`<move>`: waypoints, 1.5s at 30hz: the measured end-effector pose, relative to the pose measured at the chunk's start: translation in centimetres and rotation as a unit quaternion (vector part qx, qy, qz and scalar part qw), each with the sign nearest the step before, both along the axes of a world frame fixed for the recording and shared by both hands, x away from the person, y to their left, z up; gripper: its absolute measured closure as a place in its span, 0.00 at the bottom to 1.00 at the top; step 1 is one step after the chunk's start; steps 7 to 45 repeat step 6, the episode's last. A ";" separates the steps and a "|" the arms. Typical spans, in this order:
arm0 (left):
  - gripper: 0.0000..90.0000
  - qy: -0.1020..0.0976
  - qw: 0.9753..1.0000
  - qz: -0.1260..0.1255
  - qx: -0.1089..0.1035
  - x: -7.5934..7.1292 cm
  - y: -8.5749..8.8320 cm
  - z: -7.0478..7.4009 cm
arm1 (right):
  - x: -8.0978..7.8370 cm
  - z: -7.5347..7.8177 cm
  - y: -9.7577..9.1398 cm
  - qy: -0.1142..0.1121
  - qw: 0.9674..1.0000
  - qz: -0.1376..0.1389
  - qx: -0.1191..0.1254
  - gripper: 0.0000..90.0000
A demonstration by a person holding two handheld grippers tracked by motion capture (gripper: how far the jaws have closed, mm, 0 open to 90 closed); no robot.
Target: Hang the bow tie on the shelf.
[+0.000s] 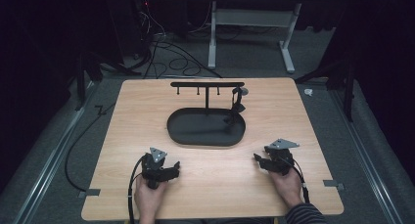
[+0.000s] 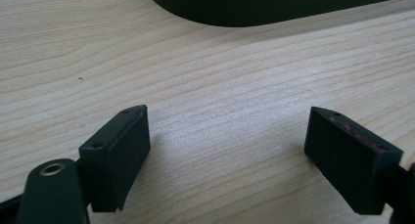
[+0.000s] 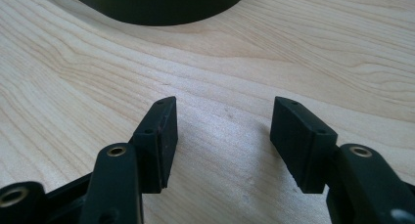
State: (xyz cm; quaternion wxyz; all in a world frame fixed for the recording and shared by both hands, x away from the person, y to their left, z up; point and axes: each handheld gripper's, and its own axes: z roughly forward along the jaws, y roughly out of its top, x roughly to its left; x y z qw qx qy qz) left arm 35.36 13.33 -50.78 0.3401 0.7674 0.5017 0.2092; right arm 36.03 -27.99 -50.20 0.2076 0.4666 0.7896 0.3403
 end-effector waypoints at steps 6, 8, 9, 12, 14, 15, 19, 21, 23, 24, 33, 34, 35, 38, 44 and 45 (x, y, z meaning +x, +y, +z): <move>0.19 0.001 1.000 0.000 0.000 0.0 0.0 0.0 | 0.0 0.0 0.0 0.001 1.000 -0.002 0.000 0.50; 0.19 0.001 1.000 0.000 0.000 0.0 0.0 0.0 | 0.0 0.0 0.0 0.001 1.000 -0.002 0.000 0.50; 0.19 0.001 1.000 0.000 0.000 0.0 0.0 0.0 | 0.0 0.0 0.0 0.001 1.000 -0.002 0.000 0.50; 0.19 0.001 1.000 0.000 0.000 0.0 0.0 0.0 | 0.0 0.0 0.0 0.001 1.000 -0.002 0.000 0.50; 0.19 0.001 1.000 0.000 0.000 0.0 0.0 0.0 | 0.0 0.0 0.0 0.001 1.000 -0.002 0.000 0.50; 0.19 0.001 1.000 0.000 0.000 0.0 0.0 0.0 | 0.0 0.0 0.0 0.001 1.000 -0.002 0.000 0.50; 0.19 0.001 1.000 0.000 0.000 0.0 0.0 0.0 | 0.0 0.0 0.0 0.001 1.000 -0.002 0.000 0.50; 0.19 0.001 1.000 0.000 0.000 0.0 0.0 0.0 | 0.0 0.0 0.0 0.001 1.000 -0.002 0.000 0.50; 0.19 0.001 1.000 0.000 0.000 0.0 0.0 0.0 | 0.0 0.0 0.0 0.001 1.000 -0.002 0.000 0.50; 0.19 0.001 1.000 0.000 0.000 0.0 0.0 0.0 | 0.0 0.0 0.0 0.001 1.000 -0.002 0.000 0.50; 0.19 0.001 1.000 0.000 0.000 0.0 0.0 0.0 | 0.0 0.0 0.0 0.001 1.000 -0.002 0.000 0.50; 0.19 0.001 1.000 0.000 0.000 0.0 0.0 0.0 | 0.0 0.0 0.0 0.001 1.000 -0.002 0.000 0.50; 0.19 0.001 1.000 0.000 0.000 0.0 0.0 0.0 | 0.0 0.0 0.0 0.001 1.000 -0.002 0.000 0.50; 0.19 0.001 1.000 0.000 0.000 0.0 0.0 0.0 | 0.0 0.0 0.0 0.001 1.000 -0.002 0.000 0.50; 0.19 0.001 1.000 0.000 0.000 0.0 0.0 0.0 | 0.0 0.0 0.0 0.001 1.000 -0.002 0.000 0.50; 0.19 0.001 1.000 0.000 0.000 0.0 0.0 0.0 | 0.0 0.0 0.0 0.001 1.000 -0.002 0.000 0.50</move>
